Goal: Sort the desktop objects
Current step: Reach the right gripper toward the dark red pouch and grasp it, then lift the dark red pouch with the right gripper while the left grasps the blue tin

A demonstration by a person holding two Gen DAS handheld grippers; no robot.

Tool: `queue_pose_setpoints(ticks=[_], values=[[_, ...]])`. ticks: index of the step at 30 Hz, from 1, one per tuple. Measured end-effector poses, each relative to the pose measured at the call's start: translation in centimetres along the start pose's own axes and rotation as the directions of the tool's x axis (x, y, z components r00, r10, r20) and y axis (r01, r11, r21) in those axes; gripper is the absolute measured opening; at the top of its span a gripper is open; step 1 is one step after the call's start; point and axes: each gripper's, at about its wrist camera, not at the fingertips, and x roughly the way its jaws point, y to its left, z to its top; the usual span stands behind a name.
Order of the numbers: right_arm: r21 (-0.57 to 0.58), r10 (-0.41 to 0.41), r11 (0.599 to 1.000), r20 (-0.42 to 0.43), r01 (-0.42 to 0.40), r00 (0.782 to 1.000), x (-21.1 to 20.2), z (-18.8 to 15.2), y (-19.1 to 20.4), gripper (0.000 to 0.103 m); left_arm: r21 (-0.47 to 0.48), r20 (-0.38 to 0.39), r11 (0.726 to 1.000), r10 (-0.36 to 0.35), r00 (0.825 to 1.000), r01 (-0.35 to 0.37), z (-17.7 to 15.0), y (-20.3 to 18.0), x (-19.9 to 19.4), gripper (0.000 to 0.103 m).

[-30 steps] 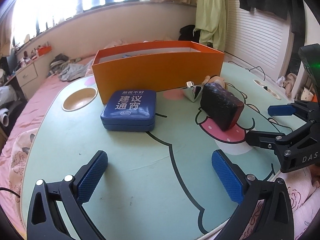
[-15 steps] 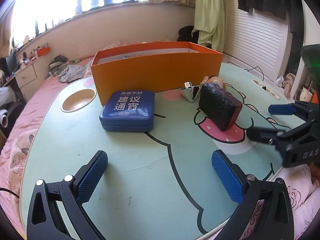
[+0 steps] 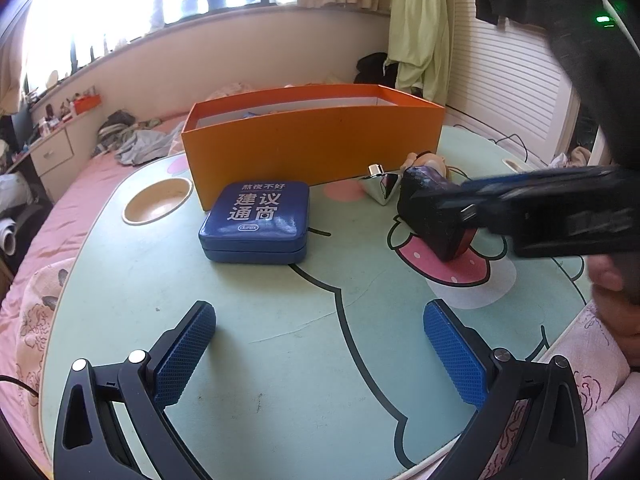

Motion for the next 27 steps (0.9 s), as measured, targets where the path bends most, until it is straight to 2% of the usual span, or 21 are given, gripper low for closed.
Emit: queue_pose_setpoints(ticks=[2,3,4,6,9,12,16,21,27], values=[[-0.004,0.006,1.0,-0.041,-0.006,0.999,1.1,-0.1,0.3,0.044,0.0,0.001,1.0,0.0,1.0,0.0,0.0,0.0,0.0,0.103],[-0.005,0.015,1.0,-0.059,-0.016,0.998,1.5,-0.2,0.2,0.04,0.001,0.001,1.0,-0.001,1.0,0.001,0.0,0.0,0.0,0.103],[-0.001,0.031,1.0,-0.065,-0.031,0.997,1.7,-0.4,0.0,0.031,0.002,0.002,1.0,-0.004,1.0,0.004,0.0,0.0,0.0,0.103],[0.016,0.061,0.998,-0.029,-0.061,0.998,1.0,-0.8,-0.3,0.03,0.002,0.003,1.0,-0.006,1.0,0.006,0.1,0.0,0.0,0.103],[0.041,0.094,0.994,0.068,-0.096,0.993,-0.9,-1.4,-1.0,0.03,0.004,0.002,1.0,-0.006,1.0,0.006,0.4,-0.1,0.0,0.103],[0.064,0.103,0.992,0.127,-0.112,0.987,-2.2,-1.8,-1.6,0.03,0.01,0.007,1.0,-0.007,1.0,0.007,0.6,-0.3,-0.2,0.103],[0.093,0.109,0.988,0.138,-0.123,0.984,-2.6,-2.2,-2.2,0.03,0.029,0.022,0.997,-0.065,0.998,0.065,1.1,-0.2,-1.3,0.103],[0.115,0.119,0.983,0.185,-0.142,0.976,-3.5,-2.4,-2.7,0.03,-0.016,0.053,0.998,-0.055,0.997,0.056,3.3,1.9,-1.9,0.103],[0.126,0.139,0.977,0.229,-0.171,0.963,-4.2,-2.4,-3.2,0.03,-0.025,-0.026,0.998,-0.055,0.998,0.054,6.2,3.7,1.0,0.103]])
